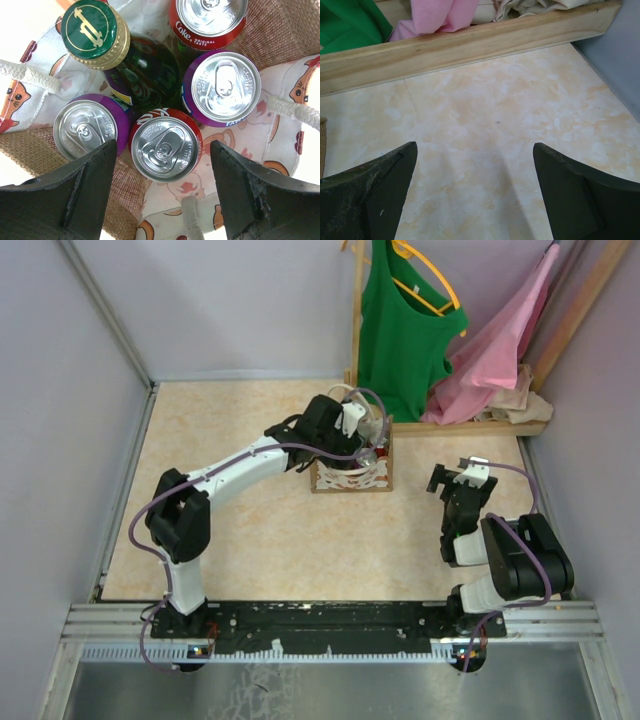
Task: Take the beverage out of the canvas bag
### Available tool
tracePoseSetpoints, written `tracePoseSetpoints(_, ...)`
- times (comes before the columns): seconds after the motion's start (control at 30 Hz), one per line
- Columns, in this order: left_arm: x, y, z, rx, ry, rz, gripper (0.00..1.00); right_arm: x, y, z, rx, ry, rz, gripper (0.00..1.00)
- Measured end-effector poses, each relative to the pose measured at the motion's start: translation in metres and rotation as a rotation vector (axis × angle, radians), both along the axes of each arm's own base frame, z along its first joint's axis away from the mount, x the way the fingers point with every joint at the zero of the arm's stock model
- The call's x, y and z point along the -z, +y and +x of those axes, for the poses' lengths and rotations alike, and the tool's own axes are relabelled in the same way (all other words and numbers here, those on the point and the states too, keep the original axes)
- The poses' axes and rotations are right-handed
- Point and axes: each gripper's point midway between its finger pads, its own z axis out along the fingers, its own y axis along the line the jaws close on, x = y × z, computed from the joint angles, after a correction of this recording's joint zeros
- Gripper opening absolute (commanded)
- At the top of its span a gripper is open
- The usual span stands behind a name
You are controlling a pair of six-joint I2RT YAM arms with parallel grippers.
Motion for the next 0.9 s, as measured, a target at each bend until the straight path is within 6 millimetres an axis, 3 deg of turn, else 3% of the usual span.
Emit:
tracePoseSetpoints(0.5, 0.006, 0.005, -0.009, -0.011, 0.053, 0.016, 0.77, 0.0, 0.0, 0.0, 0.0, 0.0, 0.0, 0.99)
tracePoseSetpoints(0.9, 0.01, 0.004, -0.009, -0.026, 0.078, 0.021, 0.86, 0.0, 0.0, 0.0, 0.0, 0.0, 0.0, 0.99)
